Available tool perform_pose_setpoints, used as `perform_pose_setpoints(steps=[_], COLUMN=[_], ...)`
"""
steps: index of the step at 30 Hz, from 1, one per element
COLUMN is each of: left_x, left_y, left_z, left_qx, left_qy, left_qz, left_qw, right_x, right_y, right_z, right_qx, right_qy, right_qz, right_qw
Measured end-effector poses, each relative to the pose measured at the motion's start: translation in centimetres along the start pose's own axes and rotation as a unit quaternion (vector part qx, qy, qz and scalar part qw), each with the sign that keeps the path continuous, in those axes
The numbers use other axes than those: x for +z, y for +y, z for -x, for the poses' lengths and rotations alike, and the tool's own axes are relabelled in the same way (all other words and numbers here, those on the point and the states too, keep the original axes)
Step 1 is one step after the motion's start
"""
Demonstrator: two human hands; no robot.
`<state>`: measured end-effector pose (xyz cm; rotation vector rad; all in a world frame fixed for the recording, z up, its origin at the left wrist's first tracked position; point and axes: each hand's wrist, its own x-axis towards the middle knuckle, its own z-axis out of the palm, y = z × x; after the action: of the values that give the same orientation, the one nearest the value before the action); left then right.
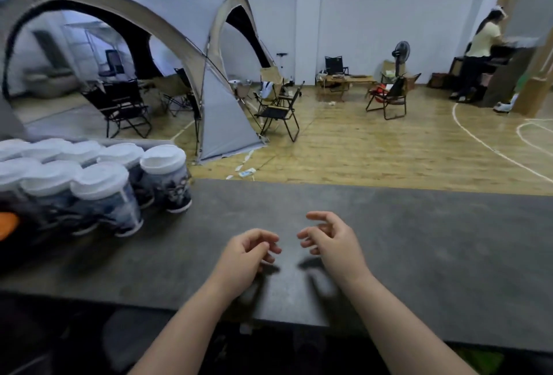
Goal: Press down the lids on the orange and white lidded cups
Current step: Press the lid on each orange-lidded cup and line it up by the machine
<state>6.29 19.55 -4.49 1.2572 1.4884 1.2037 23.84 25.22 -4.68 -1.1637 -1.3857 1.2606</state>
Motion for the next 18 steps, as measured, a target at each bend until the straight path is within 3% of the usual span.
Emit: perform_pose_setpoints(steps=[10,18], left_x=[-22.7,-34.7], left_y=[-7.3,-10.5], left_z=[6.8,8.7], left_qx=[0.009,-0.02], left_qy=[0.213,0.484], left_qz=[0.034,0.034], left_qw=[0.976,0.874], right_x=[23.8,36.1], right_y=[-0.5,-0.8], right_z=[3.1,4.1], right_qx=[-0.013,-0.052], right_qy=[-0.106,-0.179], right_qz=[-0.011,0.073], right_qw=[0.994,0.98])
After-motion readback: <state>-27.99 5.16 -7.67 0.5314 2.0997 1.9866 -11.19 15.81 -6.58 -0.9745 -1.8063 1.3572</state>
